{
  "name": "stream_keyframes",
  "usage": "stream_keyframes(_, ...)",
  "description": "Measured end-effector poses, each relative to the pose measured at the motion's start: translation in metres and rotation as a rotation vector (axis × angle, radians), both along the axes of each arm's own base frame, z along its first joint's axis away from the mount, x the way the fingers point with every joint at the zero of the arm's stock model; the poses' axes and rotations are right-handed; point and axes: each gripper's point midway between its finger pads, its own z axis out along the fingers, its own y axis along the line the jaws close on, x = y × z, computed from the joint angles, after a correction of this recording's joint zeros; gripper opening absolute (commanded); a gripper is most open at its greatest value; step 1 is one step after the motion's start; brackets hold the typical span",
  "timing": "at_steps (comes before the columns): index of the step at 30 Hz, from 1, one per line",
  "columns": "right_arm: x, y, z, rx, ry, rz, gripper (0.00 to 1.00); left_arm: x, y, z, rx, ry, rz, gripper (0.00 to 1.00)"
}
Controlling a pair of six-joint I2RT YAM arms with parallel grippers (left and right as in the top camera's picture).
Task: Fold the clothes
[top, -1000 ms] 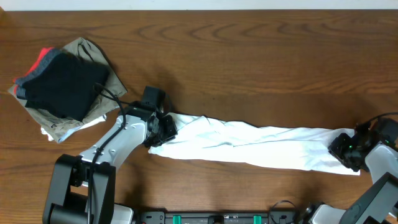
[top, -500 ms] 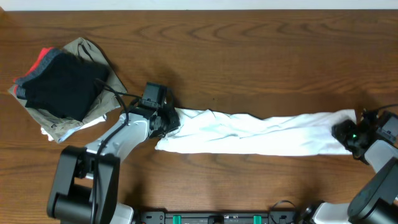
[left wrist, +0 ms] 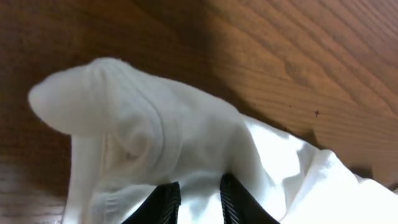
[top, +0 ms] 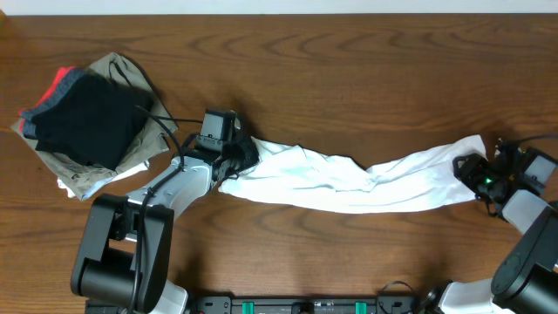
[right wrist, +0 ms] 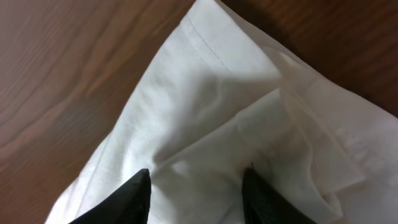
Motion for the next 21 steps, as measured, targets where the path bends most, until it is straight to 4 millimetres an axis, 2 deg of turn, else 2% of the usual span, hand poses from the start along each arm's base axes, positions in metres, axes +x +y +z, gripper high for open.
stream_keyframes(10, -0.001, -0.002, 0.001, 0.034, 0.079, -0.01, 0.49, -0.027, 0.013, -0.015, 0.051, 0.126, -0.009, 0.25)
stream_keyframes(16, -0.011, -0.007, -0.002, 0.01, 0.158, -0.045, 0.52, -0.03, 0.029, -0.016, 0.078, 0.16, 0.039, 0.25)
stream_keyframes(21, -0.017, -0.013, -0.003, -0.01, 0.201, -0.08, 0.53, -0.032, 0.033, -0.016, 0.082, 0.181, 0.062, 0.25)
